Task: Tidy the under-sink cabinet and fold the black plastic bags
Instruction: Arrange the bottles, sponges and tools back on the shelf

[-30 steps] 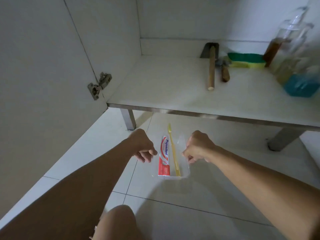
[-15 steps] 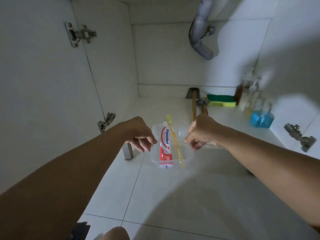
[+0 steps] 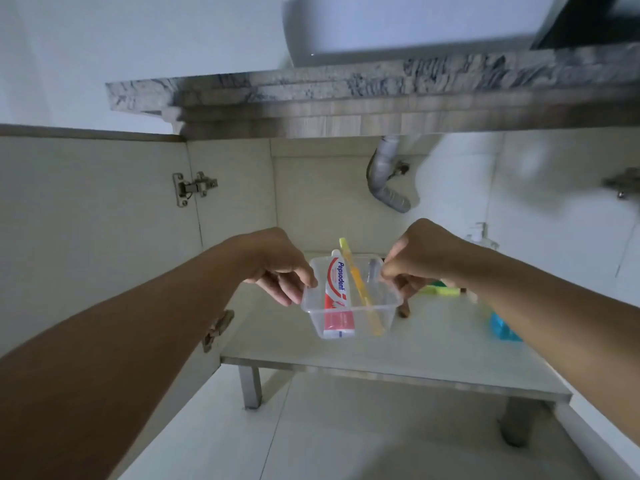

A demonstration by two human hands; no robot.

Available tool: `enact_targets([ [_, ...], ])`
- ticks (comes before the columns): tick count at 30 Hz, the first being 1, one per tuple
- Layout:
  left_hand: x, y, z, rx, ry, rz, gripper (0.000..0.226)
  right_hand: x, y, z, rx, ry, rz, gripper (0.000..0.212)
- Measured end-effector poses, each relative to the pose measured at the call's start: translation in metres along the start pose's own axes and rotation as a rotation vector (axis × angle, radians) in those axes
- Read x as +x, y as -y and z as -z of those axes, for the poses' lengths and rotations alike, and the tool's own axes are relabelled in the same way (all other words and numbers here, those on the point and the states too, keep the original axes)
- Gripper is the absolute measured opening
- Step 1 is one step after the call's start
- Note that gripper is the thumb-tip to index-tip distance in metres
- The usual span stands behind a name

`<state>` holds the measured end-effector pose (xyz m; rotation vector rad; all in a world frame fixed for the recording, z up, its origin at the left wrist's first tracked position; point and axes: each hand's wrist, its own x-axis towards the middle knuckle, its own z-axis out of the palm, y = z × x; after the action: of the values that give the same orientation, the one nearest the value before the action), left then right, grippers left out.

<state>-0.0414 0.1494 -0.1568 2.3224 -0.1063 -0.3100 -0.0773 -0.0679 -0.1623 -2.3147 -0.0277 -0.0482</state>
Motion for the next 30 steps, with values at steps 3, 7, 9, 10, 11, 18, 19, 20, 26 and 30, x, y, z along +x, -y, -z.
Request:
enact_targets([
  [3, -0.013, -0.019, 0.019, 0.009, -0.038, -0.032, 0.013, -0.008, 0.021, 0.018, 0.028, -0.044, 0.040, 0.009],
  [7, -0.033, -0.042, 0.044, 0.033, -0.077, -0.060, 0.006, -0.015, 0.051, 0.037, 0.033, -0.085, 0.081, 0.013],
  [9, -0.041, -0.049, 0.055, 0.044, -0.104, -0.068, 0.005, -0.016, 0.064, 0.041, 0.031, -0.089, 0.089, 0.013],
  [10, -0.045, -0.051, 0.059, 0.052, -0.113, -0.069, 0.005, -0.016, 0.070, 0.043, 0.034, -0.087, 0.096, 0.014],
  [11, -0.047, -0.052, 0.062, 0.060, -0.119, -0.065, 0.005, -0.016, 0.074, 0.043, 0.034, -0.080, 0.103, 0.014],
  [18, -0.034, -0.057, 0.068, 0.152, -0.101, 0.019, 0.004, 0.000, 0.075, 0.041, 0.042, -0.002, 0.117, 0.010],
  [19, -0.029, -0.059, 0.069, 0.173, -0.095, 0.033, 0.005, 0.004, 0.074, 0.041, 0.043, -0.001, 0.119, 0.008],
  [20, -0.024, -0.060, 0.069, 0.192, -0.087, 0.050, 0.005, 0.009, 0.072, 0.041, 0.043, -0.002, 0.123, 0.006],
  [26, 0.021, -0.062, 0.075, 0.227, -0.021, 0.190, 0.009, 0.062, 0.057, 0.037, 0.000, 0.031, 0.135, 0.010],
  [30, 0.050, -0.071, 0.083, 0.173, 0.017, 0.292, 0.011, 0.096, 0.060, 0.037, -0.046, 0.036, 0.110, 0.008],
])
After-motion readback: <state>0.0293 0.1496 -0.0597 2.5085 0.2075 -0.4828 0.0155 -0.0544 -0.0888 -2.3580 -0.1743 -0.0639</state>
